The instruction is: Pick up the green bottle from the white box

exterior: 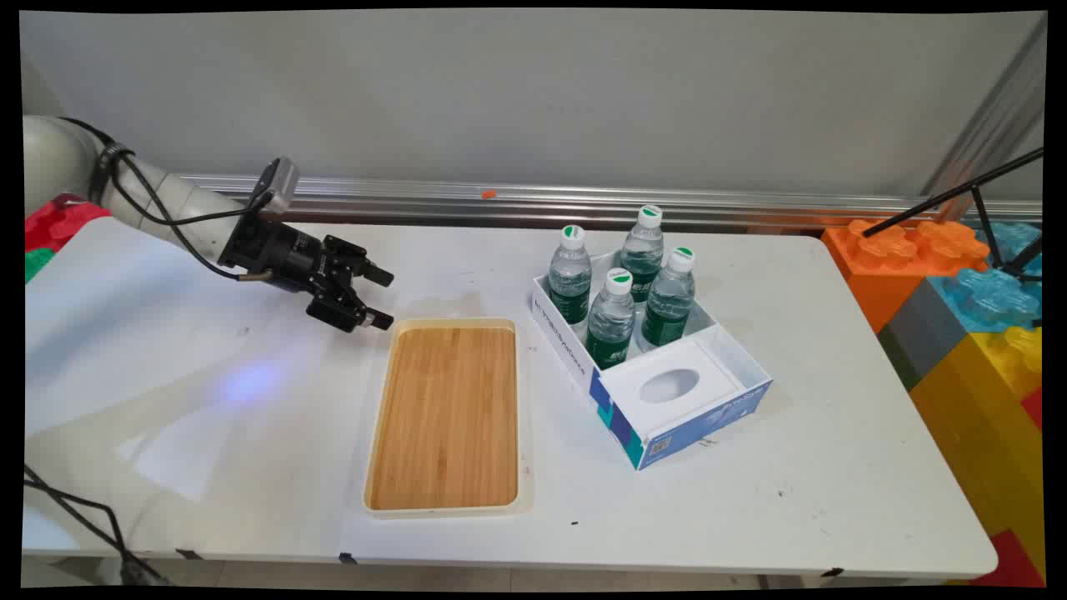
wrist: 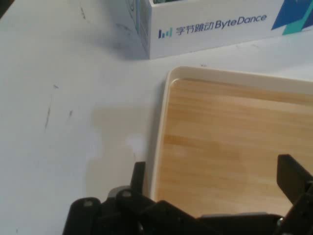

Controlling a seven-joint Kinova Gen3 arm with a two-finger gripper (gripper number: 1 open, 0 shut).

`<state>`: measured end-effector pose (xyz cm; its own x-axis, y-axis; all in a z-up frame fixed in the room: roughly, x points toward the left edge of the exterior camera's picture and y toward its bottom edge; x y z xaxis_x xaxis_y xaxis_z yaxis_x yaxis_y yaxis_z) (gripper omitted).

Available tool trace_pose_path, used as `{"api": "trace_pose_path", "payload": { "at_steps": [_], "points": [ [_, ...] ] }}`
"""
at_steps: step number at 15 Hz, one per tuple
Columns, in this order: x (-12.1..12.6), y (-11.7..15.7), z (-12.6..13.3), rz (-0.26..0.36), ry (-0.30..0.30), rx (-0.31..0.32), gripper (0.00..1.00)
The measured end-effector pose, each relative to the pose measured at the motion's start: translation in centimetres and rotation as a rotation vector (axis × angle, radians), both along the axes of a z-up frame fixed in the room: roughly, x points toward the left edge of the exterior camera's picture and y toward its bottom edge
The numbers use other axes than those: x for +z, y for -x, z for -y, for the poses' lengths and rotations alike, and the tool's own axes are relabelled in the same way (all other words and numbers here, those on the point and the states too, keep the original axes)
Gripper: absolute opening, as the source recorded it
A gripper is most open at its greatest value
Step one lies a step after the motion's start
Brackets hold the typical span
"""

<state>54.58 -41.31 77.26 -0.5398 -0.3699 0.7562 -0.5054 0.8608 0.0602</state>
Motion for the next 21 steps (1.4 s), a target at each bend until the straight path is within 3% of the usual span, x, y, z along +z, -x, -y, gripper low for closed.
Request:
{"api": "trace_pose_path", "payload": {
  "at_steps": [9, 21],
  "points": [
    [-0.2, 1.8, 1.7, -0.049, 0.035, 0.017, 1.00],
    [-0.5, 9.1, 5.7, -0.163, 0.078, 0.052, 1.00]
  ]
}}
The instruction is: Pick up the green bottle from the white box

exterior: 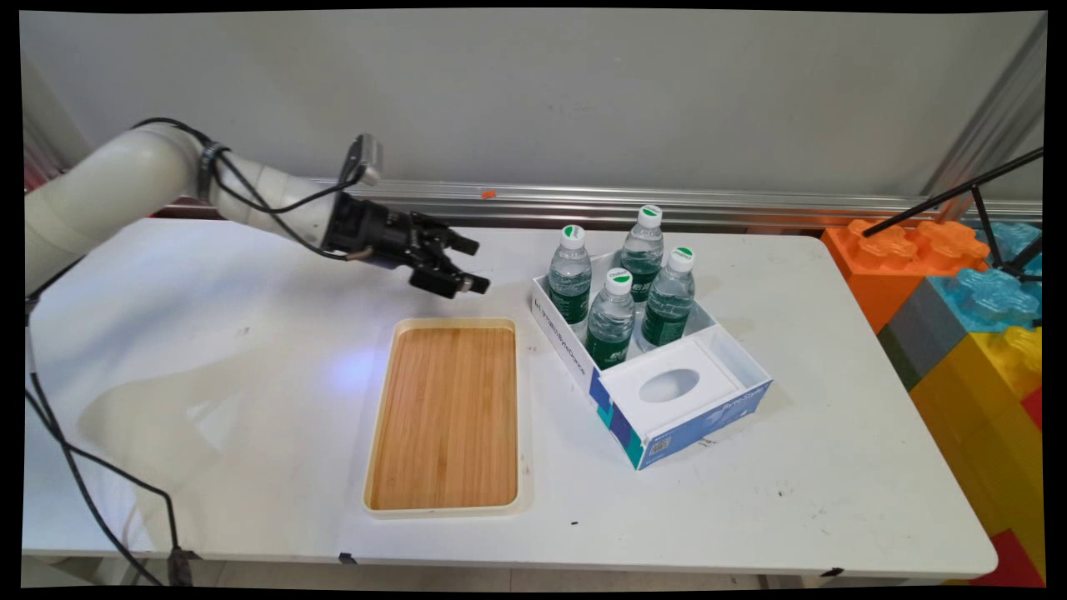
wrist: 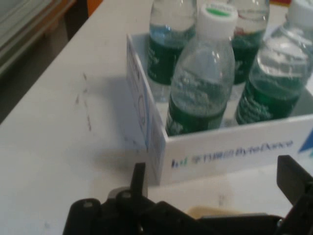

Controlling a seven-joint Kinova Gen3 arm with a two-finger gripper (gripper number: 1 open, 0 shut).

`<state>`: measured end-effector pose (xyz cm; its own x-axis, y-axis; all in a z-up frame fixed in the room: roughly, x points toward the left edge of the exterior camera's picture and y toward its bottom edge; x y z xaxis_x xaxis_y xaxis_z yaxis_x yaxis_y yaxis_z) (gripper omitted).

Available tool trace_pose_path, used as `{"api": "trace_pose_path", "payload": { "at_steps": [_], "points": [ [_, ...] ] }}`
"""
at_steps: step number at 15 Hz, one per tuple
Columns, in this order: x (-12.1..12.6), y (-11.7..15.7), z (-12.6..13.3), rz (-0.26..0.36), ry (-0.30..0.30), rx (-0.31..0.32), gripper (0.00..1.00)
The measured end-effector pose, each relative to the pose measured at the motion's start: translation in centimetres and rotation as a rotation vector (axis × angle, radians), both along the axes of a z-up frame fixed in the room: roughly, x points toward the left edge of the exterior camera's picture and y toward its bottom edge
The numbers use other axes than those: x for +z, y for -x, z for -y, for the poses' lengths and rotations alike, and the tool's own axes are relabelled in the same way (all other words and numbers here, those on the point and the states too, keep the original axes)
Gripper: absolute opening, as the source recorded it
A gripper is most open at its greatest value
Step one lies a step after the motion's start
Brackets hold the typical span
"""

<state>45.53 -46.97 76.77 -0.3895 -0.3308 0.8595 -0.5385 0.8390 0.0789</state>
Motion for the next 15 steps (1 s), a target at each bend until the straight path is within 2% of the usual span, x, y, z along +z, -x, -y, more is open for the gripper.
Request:
{"api": "trace_pose_path", "payload": {
  "at_steps": [15],
  "points": [
    [-3.1, 7.6, 4.4, -0.068, 0.031, 0.012, 1.00]
  ]
}}
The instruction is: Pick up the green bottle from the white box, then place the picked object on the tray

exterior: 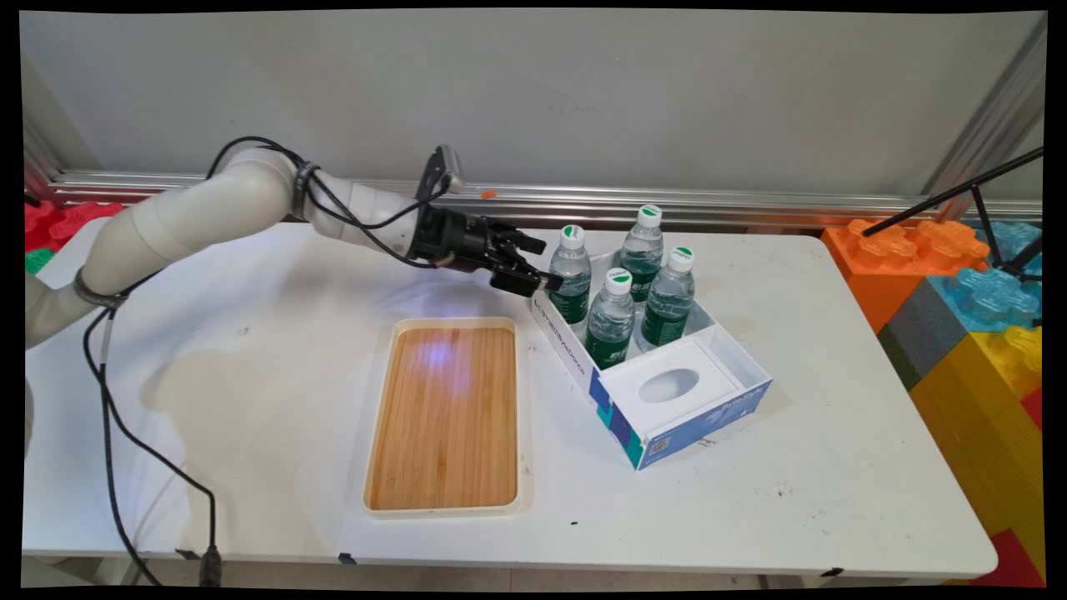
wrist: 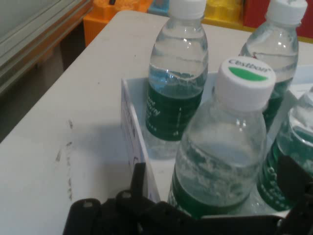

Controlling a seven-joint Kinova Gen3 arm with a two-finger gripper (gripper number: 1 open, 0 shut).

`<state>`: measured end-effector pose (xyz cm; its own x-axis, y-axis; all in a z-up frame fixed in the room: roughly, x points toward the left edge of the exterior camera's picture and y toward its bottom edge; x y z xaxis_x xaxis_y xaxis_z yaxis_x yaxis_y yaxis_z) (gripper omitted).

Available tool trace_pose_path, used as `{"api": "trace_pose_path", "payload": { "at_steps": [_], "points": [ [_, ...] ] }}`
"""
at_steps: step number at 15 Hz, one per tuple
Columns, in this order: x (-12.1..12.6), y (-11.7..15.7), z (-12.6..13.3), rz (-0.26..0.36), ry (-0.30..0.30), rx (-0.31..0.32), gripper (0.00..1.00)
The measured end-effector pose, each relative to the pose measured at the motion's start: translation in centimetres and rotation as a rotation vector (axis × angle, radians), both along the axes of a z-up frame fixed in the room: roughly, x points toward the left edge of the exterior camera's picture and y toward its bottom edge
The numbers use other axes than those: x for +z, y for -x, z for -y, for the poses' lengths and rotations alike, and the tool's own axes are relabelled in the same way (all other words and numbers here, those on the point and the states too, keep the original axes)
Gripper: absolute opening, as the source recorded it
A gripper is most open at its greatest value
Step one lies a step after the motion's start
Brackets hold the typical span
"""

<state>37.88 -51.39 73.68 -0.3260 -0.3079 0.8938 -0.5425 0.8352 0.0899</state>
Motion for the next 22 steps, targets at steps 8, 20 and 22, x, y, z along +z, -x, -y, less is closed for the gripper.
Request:
{"api": "trace_pose_path", "payload": {
  "at_steps": [8, 20, 22],
  "points": [
    [-1.2, 2.3, 1.6, -0.005, 0.024, -0.003, 0.00],
    [-1.5, 3.0, 2.7, 0.002, 0.031, 0.010, 0.00],
    [-0.9, 3.1, 2.7, -0.006, 0.035, 0.010, 0.00]
  ]
}}
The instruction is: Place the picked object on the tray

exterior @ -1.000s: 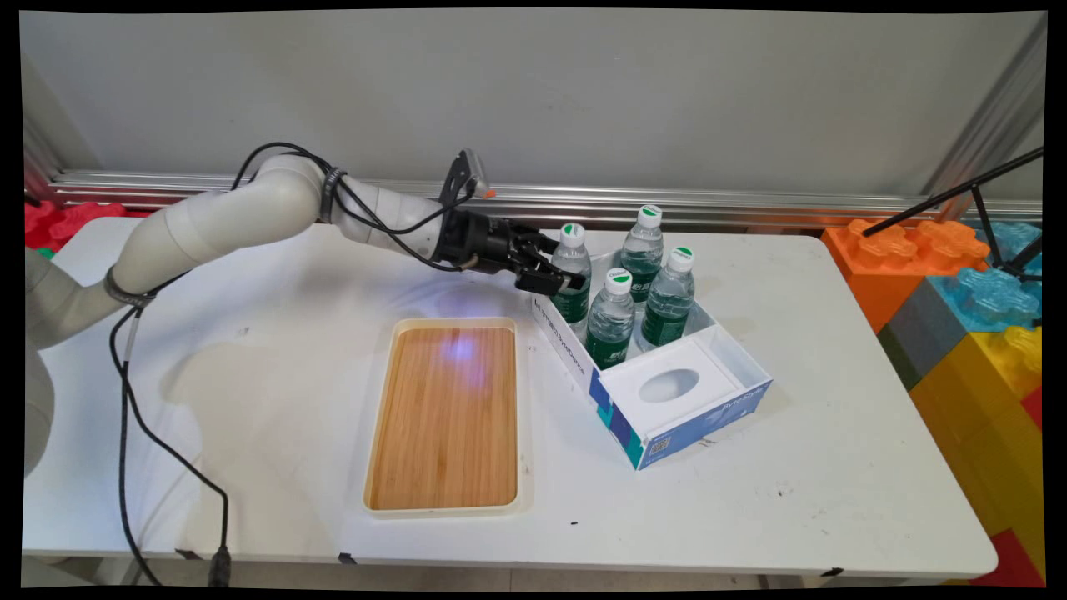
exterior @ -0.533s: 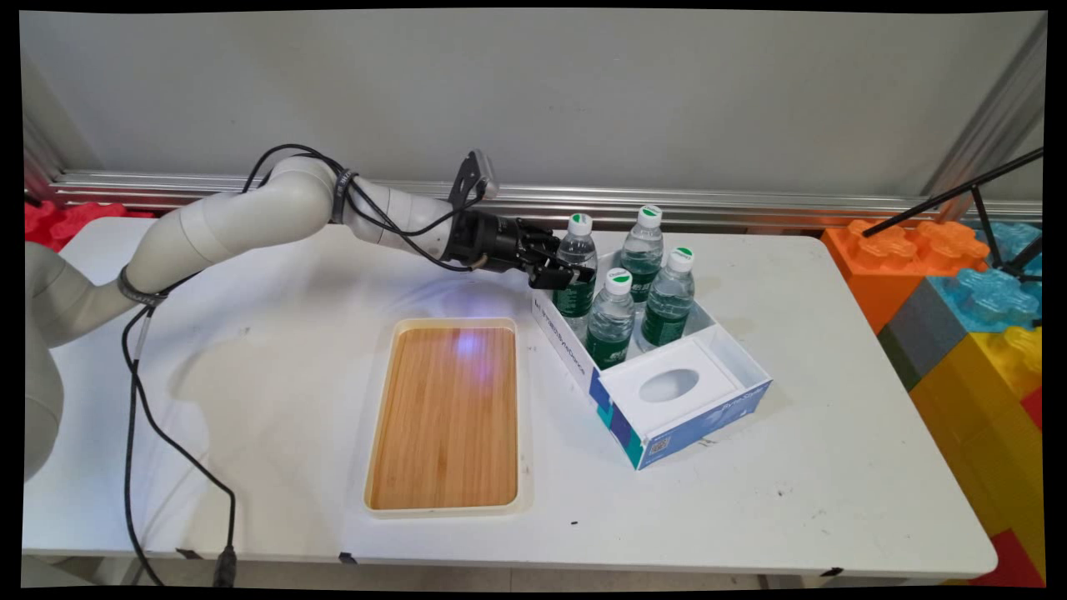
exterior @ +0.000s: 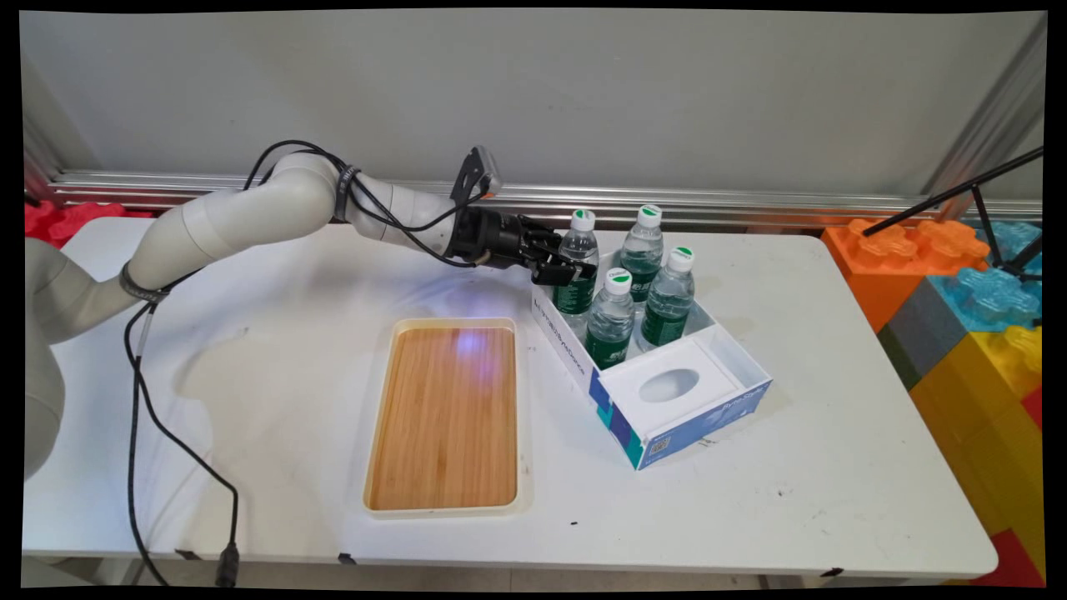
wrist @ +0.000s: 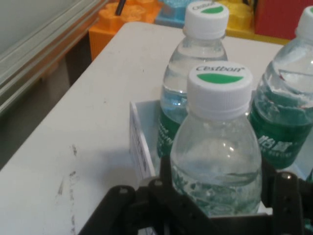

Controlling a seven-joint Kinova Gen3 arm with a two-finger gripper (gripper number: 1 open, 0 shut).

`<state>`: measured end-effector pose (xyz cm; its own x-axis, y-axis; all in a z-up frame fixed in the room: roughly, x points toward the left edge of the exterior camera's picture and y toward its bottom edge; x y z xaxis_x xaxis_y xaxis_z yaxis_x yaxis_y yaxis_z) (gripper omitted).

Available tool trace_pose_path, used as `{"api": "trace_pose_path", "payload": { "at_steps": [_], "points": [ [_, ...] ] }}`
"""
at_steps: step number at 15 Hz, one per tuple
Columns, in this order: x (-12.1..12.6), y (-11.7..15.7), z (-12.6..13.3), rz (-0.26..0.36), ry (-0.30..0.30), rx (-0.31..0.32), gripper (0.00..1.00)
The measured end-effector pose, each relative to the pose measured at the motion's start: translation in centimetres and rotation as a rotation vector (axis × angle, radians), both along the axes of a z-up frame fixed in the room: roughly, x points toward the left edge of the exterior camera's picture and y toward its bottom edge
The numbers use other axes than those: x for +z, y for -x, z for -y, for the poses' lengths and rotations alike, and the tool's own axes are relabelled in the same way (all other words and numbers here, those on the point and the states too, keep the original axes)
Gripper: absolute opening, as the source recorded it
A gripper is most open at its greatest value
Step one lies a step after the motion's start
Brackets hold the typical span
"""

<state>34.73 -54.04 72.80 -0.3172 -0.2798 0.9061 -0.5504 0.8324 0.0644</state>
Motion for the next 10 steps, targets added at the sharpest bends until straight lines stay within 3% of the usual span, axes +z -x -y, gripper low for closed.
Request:
{"api": "trace_pose_path", "payload": {
  "at_steps": [10],
  "points": [
    [4.3, -0.2, -1.2, -0.047, 0.038, -0.021, 0.00]
  ]
}}
